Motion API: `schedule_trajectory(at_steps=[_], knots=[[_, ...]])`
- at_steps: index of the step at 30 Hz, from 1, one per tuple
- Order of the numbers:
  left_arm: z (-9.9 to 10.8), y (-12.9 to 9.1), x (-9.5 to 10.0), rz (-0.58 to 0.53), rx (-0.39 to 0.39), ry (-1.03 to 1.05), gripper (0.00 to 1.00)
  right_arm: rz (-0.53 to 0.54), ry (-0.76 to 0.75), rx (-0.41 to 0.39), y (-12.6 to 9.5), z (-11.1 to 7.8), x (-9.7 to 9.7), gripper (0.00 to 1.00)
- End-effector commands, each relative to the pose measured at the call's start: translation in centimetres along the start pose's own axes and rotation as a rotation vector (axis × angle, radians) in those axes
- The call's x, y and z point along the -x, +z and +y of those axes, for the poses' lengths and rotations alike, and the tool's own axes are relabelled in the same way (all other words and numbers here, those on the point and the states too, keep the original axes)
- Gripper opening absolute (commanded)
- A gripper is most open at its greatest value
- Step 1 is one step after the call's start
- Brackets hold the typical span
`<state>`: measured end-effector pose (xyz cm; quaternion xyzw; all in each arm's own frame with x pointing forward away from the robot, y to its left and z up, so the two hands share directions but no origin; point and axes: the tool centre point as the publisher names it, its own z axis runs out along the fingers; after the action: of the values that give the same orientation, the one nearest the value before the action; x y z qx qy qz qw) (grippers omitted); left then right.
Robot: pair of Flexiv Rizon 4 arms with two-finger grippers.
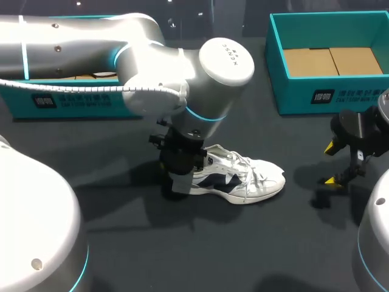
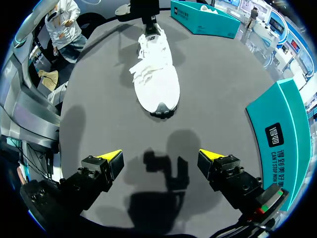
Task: Take the shoe out of the shoebox, open the shoe tongue, remove and reinsert the insole, then place the shoe into the shoebox
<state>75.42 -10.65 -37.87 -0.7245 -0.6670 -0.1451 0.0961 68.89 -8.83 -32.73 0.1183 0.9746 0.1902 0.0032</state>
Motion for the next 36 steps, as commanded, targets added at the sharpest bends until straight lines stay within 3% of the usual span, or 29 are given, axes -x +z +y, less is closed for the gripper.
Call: schedule_trajectory(at_steps=[1,17,19,20,21,22,23,33,36], knots=[[-0.2,0.7,1.2,-0.002,-0.012,-0.003,0.0,-0.003,0.0,-0.001,0.0,0.0,-0.2,1.0],[-0.1,0.5,1.3,-0.008,-0.037,0.001,0.0,-0.003,0.0,-0.001,0.0,0.0,-0.2,1.0],[-0.1,0.2,1.0,-0.013,-0.035,0.001,0.4,-0.003,0.0,-0.001,0.0,0.0,-0.2,1.0],[0.0,0.1,0.8,-0.017,-0.032,0.0,0.54,-0.003,0.0,-0.001,0.0,0.0,-0.2,1.0],[0.0,-0.2,0.7,-0.024,-0.031,0.001,0.79,-0.003,0.0,-0.001,0.0,0.0,-0.2,1.0],[0.0,-0.4,0.5,-0.029,-0.031,-0.001,0.93,-0.003,0.0,-0.001,0.0,0.0,-0.2,1.0],[0.0,-0.8,0.3,-0.04,-0.034,-0.003,1.0,-0.003,0.0,-0.001,0.0,0.0,-0.2,1.0],[-1.7,-6.9,-2.3,-0.212,-0.073,-0.066,1.0,-0.003,0.0,-0.001,0.0,0.0,-0.2,1.0],[-2.2,-7.7,-3.6,-0.33,-0.217,-0.283,1.0,-0.003,0.0,-0.001,0.0,0.0,-0.2,1.0]])
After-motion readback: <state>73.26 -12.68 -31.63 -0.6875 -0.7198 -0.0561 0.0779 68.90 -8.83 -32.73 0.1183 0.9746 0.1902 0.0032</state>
